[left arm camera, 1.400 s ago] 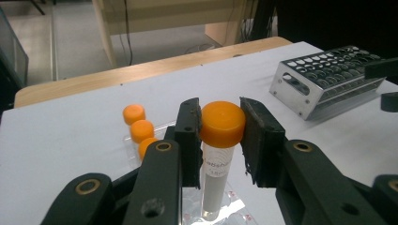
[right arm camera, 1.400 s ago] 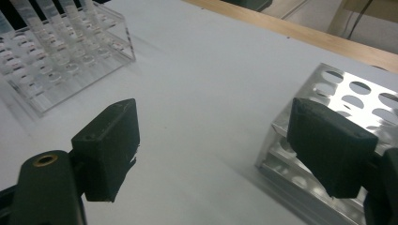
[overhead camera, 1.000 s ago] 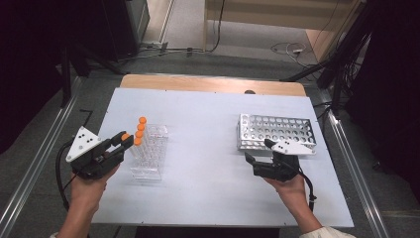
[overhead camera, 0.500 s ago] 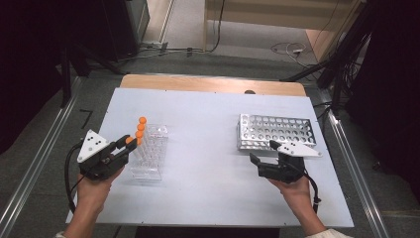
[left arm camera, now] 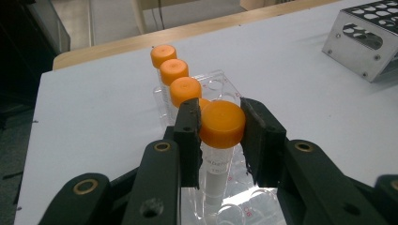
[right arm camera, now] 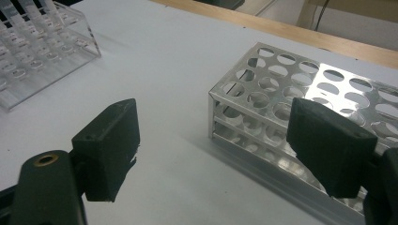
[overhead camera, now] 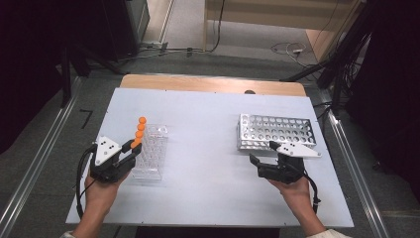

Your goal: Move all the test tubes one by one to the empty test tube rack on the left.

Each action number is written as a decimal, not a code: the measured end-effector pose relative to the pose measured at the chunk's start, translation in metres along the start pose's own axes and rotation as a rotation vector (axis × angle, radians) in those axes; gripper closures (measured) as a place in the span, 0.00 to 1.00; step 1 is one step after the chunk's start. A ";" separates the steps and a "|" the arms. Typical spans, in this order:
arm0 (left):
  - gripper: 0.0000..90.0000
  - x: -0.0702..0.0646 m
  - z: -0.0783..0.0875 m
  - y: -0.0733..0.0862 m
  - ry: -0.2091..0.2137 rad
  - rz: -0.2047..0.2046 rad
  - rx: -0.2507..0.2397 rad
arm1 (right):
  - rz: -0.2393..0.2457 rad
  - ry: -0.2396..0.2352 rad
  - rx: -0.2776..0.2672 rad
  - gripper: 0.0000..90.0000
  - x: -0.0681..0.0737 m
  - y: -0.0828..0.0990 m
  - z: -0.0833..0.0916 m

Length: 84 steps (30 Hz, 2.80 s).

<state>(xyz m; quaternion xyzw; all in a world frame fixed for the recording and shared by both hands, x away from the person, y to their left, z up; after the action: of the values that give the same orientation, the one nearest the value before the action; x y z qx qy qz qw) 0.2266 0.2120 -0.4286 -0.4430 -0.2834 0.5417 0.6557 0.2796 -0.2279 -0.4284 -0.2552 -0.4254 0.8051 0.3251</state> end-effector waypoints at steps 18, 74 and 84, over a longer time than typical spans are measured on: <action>0.26 0.012 0.006 0.002 0.031 0.101 -0.044 | -0.022 0.030 0.003 0.18 -0.008 0.003 0.003; 0.18 0.031 0.014 0.023 0.051 0.201 -0.072 | -0.099 0.120 0.017 0.18 -0.039 0.033 0.031; 0.17 0.033 0.016 0.026 0.037 0.206 -0.071 | -0.117 0.143 0.016 0.18 -0.046 0.039 0.039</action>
<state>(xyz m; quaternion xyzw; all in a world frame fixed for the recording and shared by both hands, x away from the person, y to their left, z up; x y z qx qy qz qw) 0.2096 0.2486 -0.4479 -0.5026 -0.2432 0.5875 0.5857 0.2712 -0.2988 -0.4355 -0.2842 -0.4086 0.7679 0.4032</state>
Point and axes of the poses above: each handheld gripper's, and its own axes: z roughly backward along the jaws, y roughly out of its underside, x roughly to its left, the point moved 1 cm from there along -z, roughly forward along the jaws, and after that the axes turned 9 degrees about z, right-handed, at the moved point
